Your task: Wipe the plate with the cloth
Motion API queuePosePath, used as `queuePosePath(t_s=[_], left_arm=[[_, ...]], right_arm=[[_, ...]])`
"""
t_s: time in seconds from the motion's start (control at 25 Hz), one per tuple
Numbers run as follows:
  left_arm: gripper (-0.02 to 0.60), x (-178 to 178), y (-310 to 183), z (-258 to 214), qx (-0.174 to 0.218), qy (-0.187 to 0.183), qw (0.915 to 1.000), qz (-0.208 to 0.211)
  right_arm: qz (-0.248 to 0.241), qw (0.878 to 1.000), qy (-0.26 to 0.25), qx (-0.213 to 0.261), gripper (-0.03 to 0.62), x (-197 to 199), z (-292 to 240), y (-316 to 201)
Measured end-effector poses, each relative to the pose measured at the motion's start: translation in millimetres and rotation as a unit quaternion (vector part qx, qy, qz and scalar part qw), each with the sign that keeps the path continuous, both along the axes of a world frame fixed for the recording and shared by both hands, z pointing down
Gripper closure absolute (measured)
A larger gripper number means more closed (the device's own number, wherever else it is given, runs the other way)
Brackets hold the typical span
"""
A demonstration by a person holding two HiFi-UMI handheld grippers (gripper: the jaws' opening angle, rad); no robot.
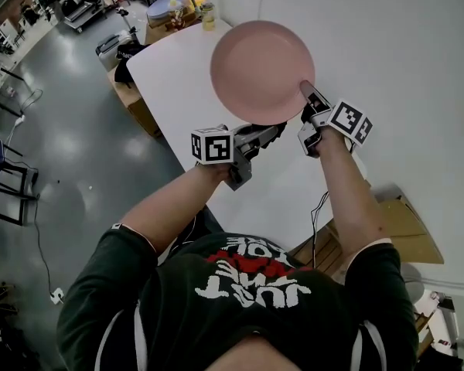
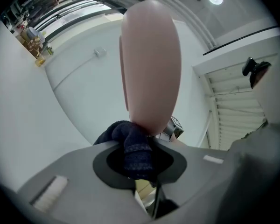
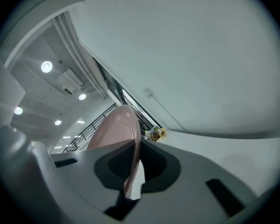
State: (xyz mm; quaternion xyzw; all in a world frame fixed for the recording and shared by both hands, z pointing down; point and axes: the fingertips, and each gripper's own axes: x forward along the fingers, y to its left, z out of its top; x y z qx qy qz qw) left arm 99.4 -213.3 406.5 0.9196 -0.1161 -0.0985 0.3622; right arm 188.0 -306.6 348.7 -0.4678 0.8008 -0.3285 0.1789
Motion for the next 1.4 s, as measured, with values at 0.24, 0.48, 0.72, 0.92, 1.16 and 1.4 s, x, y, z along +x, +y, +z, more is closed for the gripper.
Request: queuePosePath(t_s=[0.24, 0.48, 0.72, 0.92, 1.16, 1.4], left_arm=[[0.515, -24, 1, 1, 0.012, -0.007, 0.9999, 0.004], [0.515, -46, 13, -7, 0.038, -0.004, 0.9991, 0.018], [0.515, -67, 27, -12, 0.095, -0.026, 0.9923, 0.074], [0.514, -84, 33, -22, 0.127, -0.034, 0.9854, 0.108], [0.515, -104, 28, -28, 0.138, -0.050, 0.9822, 0.117], [0.514, -120, 18, -39, 0.150, -0.051, 0.9789, 0.129]], right_arm=[[0.003, 1.000, -0.005, -0.005, 0.579, 18, 13, 2], [-0.018, 1.000, 0.002, -0.010, 0.579, 37, 22, 13], [-0.072, 0.997, 0.029, -0.001, 0.579, 43, 30, 24], [-0.103, 0.992, 0.075, 0.024, 0.579, 46, 25, 35], [-0.120, 0.979, 0.155, 0.055, 0.579, 45, 15, 44], [-0.152, 0.953, 0.241, 0.101, 0.579, 27, -3, 55]])
